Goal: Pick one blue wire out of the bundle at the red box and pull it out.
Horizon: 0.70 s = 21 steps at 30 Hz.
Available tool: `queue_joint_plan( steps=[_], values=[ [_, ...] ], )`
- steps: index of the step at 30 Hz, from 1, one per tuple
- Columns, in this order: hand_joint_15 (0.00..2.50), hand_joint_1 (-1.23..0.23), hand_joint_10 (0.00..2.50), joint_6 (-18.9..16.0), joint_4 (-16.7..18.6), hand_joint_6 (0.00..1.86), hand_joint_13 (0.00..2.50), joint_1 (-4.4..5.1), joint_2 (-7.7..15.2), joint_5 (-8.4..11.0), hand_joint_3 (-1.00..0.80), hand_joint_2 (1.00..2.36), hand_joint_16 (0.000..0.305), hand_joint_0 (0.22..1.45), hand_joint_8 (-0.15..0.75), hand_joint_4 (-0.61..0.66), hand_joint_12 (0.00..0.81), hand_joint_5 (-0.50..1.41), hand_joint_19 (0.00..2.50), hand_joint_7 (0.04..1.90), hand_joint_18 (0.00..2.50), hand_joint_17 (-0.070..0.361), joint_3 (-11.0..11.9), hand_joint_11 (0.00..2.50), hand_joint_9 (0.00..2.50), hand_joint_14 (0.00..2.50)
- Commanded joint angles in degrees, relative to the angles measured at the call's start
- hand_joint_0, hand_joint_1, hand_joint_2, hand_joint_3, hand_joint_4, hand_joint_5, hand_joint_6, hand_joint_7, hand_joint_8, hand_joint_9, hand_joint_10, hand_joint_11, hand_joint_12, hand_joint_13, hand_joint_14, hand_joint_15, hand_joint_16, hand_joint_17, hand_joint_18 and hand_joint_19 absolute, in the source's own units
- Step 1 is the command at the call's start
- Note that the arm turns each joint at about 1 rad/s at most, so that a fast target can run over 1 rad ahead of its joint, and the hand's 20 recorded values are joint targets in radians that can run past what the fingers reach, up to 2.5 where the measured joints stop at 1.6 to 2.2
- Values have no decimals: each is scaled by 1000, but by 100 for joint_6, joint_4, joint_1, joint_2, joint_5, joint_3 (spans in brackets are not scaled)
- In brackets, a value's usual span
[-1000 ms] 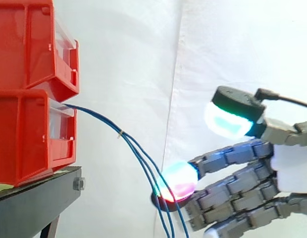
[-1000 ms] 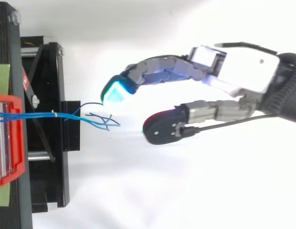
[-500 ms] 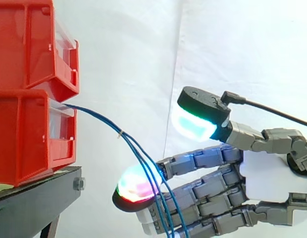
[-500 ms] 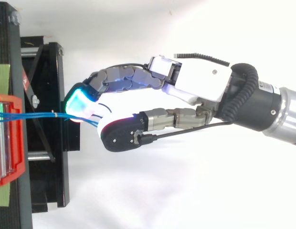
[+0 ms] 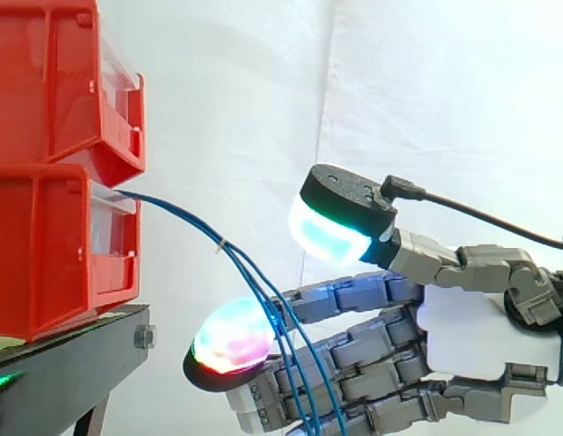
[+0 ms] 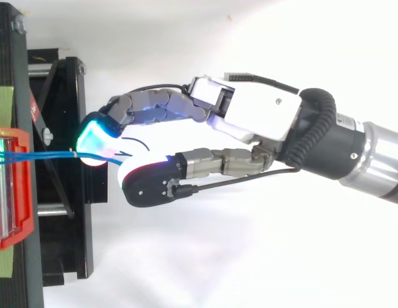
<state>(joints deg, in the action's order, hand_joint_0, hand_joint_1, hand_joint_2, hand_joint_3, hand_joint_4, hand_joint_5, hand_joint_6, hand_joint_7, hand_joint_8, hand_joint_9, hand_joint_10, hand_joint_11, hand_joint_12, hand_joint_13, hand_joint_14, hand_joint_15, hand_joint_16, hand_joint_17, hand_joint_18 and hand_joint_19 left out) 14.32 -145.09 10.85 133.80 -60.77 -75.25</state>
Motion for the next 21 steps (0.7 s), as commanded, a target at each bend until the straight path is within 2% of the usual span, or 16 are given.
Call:
queue_joint_plan(
  steps=[1, 6, 9, 13, 16, 21],
  values=[
    [62, -465, 1, -52, -19, 502, 354, -4, 41, -5, -500, 1000, 63, 492, 356, 353, 447, -193, 325, 799, 461, 142, 45, 91, 564, 2],
    [71, -465, 2, -52, -2, 502, 365, -4, 50, -5, -500, 1000, 63, 495, 358, 356, 447, -192, 342, 803, 470, 141, 45, 108, 578, 2],
    [72, -466, 2, -34, -81, 502, 370, -13, 41, -5, -500, 1000, 63, 496, 360, 357, 448, -191, 344, 804, 477, 142, 221, 109, 582, 1],
    [84, -470, 3, 9, -450, 502, 382, -22, 41, -14, -493, 1001, 63, 500, 362, 368, 449, -188, 359, 812, 486, 141, 432, 118, 595, 2],
    [86, -473, 3, 9, -564, 502, 389, -22, 41, -14, -489, 1000, 63, 501, 364, 376, 450, -185, 361, 826, 498, 141, 511, 128, 601, 2],
    [87, -485, 5, 9, -564, 503, 390, -31, 41, -14, -477, 1002, 62, 506, 363, 392, 449, -175, 367, 875, 497, 140, 529, 137, 607, 2]
  ],
)
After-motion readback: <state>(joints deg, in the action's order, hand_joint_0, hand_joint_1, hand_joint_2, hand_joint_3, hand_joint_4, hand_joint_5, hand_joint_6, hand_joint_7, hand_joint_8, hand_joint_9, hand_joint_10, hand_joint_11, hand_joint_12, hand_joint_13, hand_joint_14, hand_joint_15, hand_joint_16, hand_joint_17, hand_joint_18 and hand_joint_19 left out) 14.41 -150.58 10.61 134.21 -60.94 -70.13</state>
